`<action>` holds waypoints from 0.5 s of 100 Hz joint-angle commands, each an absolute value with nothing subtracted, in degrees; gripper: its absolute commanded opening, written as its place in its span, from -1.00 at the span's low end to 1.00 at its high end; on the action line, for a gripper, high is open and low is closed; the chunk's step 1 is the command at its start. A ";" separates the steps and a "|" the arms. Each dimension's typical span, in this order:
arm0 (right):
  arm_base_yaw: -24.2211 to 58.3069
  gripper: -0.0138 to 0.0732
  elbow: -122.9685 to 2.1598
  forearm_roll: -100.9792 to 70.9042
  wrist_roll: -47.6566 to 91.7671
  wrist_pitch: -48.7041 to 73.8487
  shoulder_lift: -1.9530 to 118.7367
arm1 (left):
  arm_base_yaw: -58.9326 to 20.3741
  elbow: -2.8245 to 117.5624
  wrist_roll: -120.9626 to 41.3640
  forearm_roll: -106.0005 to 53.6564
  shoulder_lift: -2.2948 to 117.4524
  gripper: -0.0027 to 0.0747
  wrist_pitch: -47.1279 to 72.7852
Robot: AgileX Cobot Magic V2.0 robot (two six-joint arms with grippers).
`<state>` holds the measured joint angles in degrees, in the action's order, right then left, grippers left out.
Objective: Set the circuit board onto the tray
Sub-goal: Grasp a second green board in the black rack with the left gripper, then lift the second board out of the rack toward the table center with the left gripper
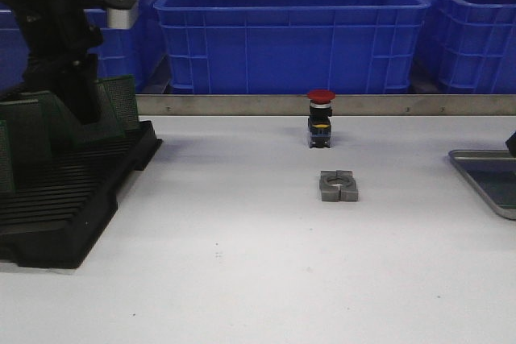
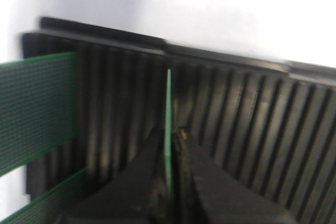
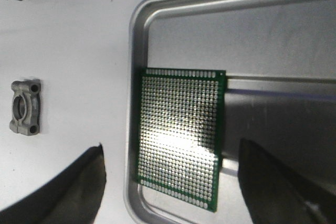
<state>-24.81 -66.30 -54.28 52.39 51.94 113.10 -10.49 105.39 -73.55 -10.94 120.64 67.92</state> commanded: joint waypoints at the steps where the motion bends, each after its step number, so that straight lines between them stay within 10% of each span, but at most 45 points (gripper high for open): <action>1: -25.10 0.58 -67.72 -56.69 52.72 53.70 110.46 | -10.24 109.49 -72.29 -13.57 116.90 -0.98 70.97; 50: -25.10 0.58 -67.72 -56.69 52.72 53.92 110.46 | -12.54 113.31 -57.64 -34.30 114.62 -0.98 73.13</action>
<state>-24.81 -66.30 -54.38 52.39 51.94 113.10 -11.79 111.45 -61.80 -31.01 118.55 70.55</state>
